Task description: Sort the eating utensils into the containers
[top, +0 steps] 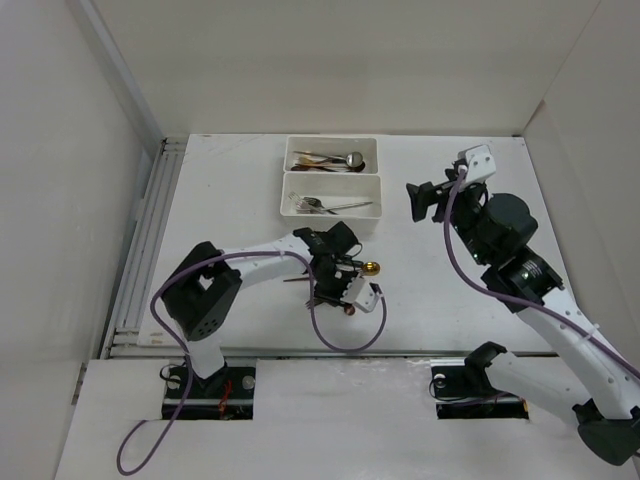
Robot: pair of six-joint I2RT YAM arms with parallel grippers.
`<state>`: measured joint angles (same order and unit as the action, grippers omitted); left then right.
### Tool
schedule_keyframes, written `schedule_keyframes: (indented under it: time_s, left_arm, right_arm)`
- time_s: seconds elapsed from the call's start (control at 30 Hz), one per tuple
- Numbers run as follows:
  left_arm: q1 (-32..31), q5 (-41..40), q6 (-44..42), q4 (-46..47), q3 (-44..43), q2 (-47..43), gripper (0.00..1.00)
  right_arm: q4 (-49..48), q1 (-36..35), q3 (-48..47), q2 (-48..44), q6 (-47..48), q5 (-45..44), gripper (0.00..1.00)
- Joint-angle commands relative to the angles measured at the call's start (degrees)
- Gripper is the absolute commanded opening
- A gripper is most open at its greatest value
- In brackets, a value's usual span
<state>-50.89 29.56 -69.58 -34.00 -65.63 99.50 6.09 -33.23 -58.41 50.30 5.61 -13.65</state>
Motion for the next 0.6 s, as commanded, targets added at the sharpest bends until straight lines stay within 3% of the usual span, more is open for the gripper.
schedule_keyframes:
  time_s: [0.0,0.17,0.33,0.37,0.4,0.47,0.57]
  left_arm:
    - [-0.96,-1.07,-1.26,-2.64,-1.96,3.40,0.25]
    - [-2.10,-2.92,-2.49,-2.48,-0.64,3.94,0.36]
    - [-3.25,-7.67,4.01,3.41,0.85,5.43,0.35]
    - [-3.77,-8.20,5.23,3.93,0.85,6.13,0.28]
    - [-4.30,-8.20,5.25,3.94,0.85,6.14,0.28]
    - [-4.30,-8.82,5.95,3.94,0.85,6.14,0.09]
    - [-4.30,-6.20,8.23,3.41,-1.07,4.66,0.00]
  right_arm:
    - [0.86,-0.87,0.40,-2.31,-1.12,-2.60,0.87]
    - [2.00,-0.87,0.93,-3.37,-1.12,-3.14,0.87]
    - [2.53,-0.87,0.93,-3.90,-1.12,-3.14,0.87]
    - [2.53,-0.87,0.93,-3.90,-1.12,-3.66,0.87]
    - [2.53,-0.87,0.93,-3.90,-1.12,-3.66,0.87]
    - [3.05,-0.87,0.93,-3.90,-1.12,-3.66,0.87]
    - [3.05,-0.87,0.93,-3.90,-0.60,-4.19,0.87]
